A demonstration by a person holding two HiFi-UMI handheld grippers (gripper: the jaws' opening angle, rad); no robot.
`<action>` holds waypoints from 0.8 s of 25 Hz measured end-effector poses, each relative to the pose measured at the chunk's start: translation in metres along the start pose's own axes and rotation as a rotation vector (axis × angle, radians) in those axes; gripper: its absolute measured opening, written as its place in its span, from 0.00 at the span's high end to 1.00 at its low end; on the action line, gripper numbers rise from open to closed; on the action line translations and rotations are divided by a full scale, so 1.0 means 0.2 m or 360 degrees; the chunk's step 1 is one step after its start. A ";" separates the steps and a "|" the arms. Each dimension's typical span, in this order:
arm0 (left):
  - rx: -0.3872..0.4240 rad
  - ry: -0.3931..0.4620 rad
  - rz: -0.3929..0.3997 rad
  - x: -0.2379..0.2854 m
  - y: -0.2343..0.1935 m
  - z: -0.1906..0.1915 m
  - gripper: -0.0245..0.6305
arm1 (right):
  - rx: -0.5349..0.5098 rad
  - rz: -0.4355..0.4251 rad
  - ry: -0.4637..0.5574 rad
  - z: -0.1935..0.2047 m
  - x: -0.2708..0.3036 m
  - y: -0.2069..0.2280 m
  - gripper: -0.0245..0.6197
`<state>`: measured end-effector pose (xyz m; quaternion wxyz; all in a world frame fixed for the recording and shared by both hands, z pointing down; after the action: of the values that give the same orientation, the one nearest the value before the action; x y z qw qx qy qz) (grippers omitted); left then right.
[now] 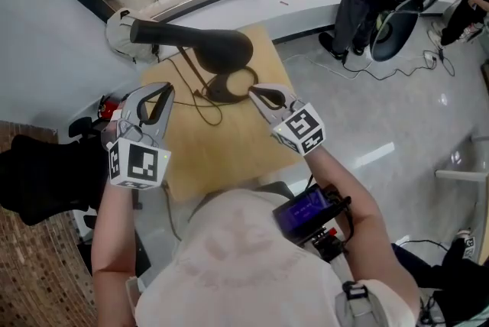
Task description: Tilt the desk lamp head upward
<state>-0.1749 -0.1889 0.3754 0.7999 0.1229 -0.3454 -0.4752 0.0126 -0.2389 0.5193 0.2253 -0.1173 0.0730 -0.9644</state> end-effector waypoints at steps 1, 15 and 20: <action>0.0056 0.0004 -0.0008 0.00 -0.01 -0.02 0.94 | -0.0002 0.0010 0.0001 0.00 0.00 0.00 0.94; 0.0746 -0.0020 -0.0154 0.05 -0.17 -0.26 0.87 | -0.0050 0.0114 -0.0057 0.04 0.06 0.10 0.93; 0.0884 -0.0173 -0.0101 0.12 -0.28 -0.28 0.75 | -0.0062 0.0114 -0.0051 0.03 0.09 0.14 0.93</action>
<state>-0.1690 -0.2453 0.3156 0.7006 0.3224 -0.5008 -0.3930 0.0100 -0.2719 0.5228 0.2585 -0.1344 0.0925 -0.9521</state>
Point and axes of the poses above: the fingertips, and each gripper's own axes: x forward along the fingers, y to its right, z out of its underside, the point moved 5 cm from there along -x, backward along the fingers, and after that the axes turned 15 degrees about -x, right-handed, at the moved point
